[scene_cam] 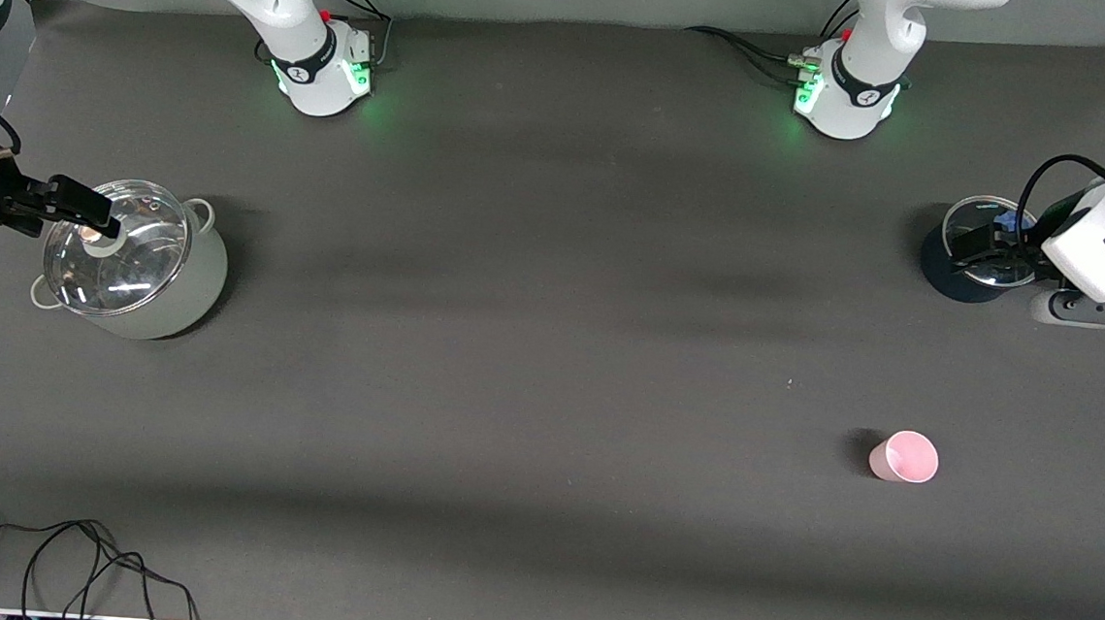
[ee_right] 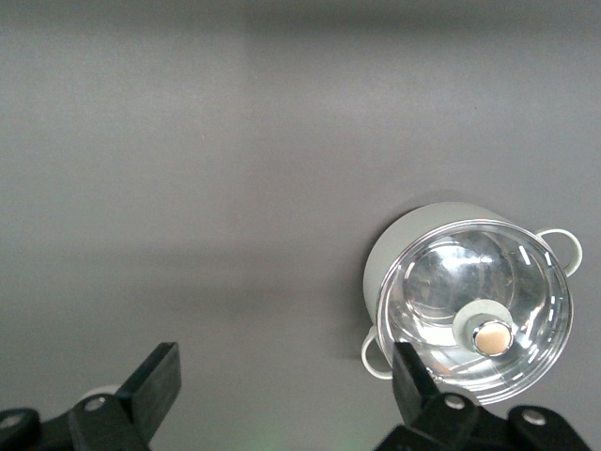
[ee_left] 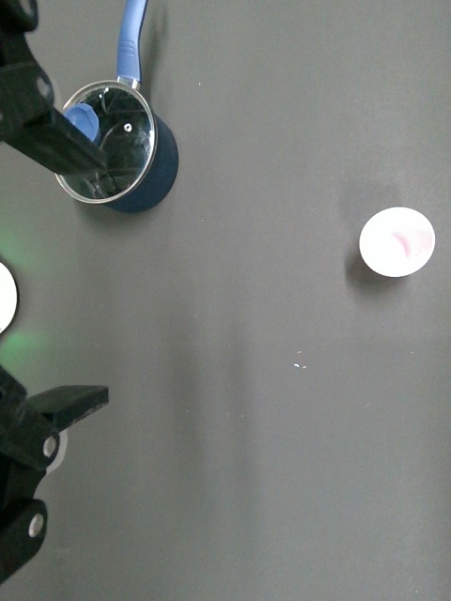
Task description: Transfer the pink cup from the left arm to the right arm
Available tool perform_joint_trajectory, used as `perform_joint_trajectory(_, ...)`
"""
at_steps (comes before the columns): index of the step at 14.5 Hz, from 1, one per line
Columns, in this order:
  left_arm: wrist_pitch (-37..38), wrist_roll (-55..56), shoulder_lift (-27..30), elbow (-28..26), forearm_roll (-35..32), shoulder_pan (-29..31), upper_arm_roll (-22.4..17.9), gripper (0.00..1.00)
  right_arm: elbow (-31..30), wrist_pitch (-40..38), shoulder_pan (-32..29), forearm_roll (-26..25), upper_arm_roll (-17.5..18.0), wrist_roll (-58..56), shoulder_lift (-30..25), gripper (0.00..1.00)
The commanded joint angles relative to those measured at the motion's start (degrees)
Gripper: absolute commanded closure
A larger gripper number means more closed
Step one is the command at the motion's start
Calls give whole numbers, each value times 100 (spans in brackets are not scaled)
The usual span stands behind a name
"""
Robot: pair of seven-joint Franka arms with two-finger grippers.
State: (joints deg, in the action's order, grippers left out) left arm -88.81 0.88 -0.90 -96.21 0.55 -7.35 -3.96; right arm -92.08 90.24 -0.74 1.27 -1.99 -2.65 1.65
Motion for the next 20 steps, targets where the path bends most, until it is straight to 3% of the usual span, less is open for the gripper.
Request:
perform_joint_trajectory(1,101,-70,-6,111,-90,-29,0,0,-178,125,82,110,-56,-34,-147,0)
perform_joint_trajectory(20,101,-44,-85,155,-90,-56,0,0,-135,125,83,119,-73,-60,-121,0)
